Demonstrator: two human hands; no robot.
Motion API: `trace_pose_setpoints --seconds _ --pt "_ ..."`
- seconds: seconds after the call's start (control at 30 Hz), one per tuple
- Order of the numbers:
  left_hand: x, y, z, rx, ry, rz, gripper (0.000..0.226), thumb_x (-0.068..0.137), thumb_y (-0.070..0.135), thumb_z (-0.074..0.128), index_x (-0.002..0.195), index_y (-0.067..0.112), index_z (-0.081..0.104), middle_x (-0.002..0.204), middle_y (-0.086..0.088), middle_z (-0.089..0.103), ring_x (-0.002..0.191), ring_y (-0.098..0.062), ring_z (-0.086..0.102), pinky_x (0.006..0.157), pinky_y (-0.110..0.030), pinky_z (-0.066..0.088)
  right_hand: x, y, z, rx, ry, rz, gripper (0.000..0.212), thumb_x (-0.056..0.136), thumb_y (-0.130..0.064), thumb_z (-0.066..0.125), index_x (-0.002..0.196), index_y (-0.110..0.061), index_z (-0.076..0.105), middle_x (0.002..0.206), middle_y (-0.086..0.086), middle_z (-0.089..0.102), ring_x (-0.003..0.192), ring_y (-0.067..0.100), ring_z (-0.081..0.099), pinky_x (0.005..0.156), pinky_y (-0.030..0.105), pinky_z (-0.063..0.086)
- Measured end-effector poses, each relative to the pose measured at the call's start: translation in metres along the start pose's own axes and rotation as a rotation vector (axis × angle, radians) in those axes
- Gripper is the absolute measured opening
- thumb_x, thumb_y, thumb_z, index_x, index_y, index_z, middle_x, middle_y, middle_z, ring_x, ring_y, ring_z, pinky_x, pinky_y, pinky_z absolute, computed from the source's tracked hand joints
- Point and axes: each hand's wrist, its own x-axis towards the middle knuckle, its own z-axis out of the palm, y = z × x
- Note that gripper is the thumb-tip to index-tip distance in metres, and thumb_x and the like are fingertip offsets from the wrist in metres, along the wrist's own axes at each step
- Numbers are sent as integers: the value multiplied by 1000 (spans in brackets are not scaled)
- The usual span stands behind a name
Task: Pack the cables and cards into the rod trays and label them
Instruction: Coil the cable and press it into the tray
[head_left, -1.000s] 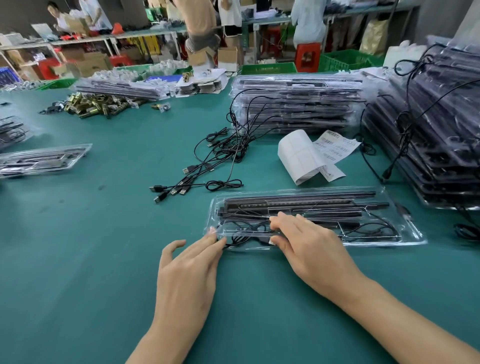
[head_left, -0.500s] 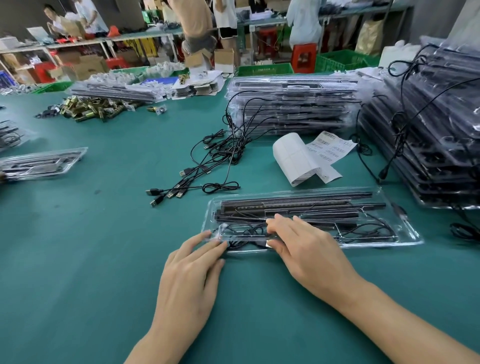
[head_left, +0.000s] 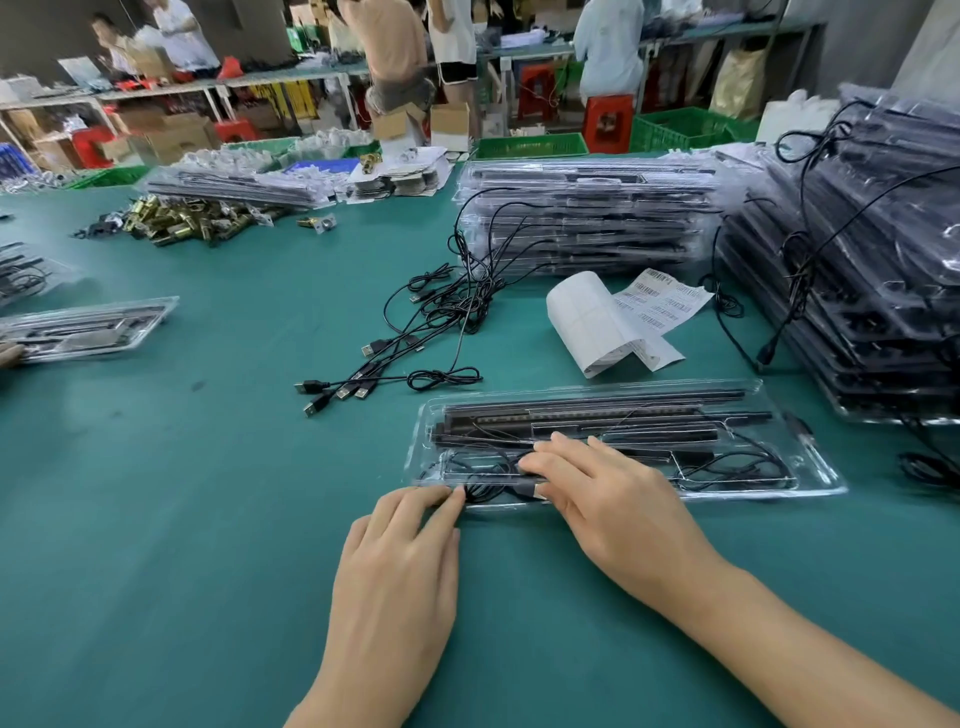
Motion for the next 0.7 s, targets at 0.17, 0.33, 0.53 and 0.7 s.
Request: trace_pose_setpoints --seconds 0.17,0.33,0.53,0.7 --pt "-2 -1 -5 -133 -37 9 31 94 18 55 120 20 72 123 12 69 114 -11 64 99 -26 41 -1 2 1 1 10 -4 25 94 -13 70 119 -19 69 118 -3 69 114 21 66 102 46 54" --pt "-2 2 -5 -35 -33 14 38 87 13 60 120 23 74 124 11 68 114 -20 65 102 -39 43 -2 2 3 0 10 -8 25 95 -16 69 119 -20 68 121 -4 69 119 21 65 102 45 54" --pt "-6 3 -4 84 28 -73 40 83 18 63 119 32 75 112 0 66 109 -30 63 92 -48 47 -2 3 4 18 2 -5 24 97 -18 66 121 -21 68 123 -5 68 122 20 64 104 45 53" --pt "-5 1 -6 -23 16 -78 38 85 20 62 121 30 70 110 14 66 110 -17 60 91 -33 38 -1 2 3 18 11 -6 23 97 -17 65 119 -20 67 120 -4 68 119 21 65 104 45 53"
